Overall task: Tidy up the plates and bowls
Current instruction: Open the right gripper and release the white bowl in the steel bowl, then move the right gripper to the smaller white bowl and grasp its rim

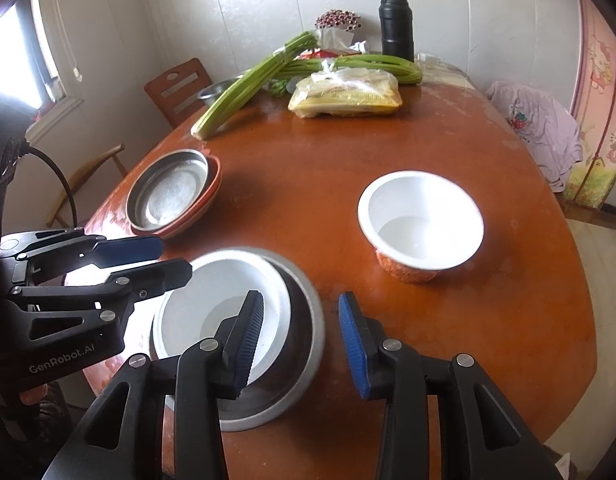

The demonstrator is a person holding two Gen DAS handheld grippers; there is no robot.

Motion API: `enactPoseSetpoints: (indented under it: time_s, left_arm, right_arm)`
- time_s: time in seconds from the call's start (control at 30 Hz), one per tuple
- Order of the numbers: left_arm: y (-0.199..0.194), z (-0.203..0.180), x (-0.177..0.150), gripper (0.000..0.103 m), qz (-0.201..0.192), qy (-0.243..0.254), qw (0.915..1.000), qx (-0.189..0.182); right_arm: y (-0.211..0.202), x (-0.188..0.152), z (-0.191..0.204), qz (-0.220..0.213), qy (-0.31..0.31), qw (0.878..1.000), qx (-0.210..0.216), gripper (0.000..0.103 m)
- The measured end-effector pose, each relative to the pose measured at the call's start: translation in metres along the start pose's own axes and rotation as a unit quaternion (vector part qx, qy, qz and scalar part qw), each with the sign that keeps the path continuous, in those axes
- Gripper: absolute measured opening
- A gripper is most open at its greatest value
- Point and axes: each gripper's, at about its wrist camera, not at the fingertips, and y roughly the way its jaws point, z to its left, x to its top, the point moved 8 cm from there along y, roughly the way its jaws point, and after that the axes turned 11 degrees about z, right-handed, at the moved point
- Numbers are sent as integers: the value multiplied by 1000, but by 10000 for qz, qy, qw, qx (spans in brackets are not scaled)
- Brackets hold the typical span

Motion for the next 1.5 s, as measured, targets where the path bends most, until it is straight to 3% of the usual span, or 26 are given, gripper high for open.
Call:
enactPoseSetpoints:
  time_s: [0.67,1.13,1.5]
  left_arm:
    - [4,-24,69,37,-112,465,9989,5]
    - [48,-50,109,37,253,758,9967,-159]
    - [82,-63,117,37,605,770,9948,-285]
  right_arm:
    - [-23,33,-58,-259,629,9973,-272,47]
    - [-4,41,-114,-68,1161,9921,-461,47]
    - [25,39,-134,220,1228,9904,-597,47]
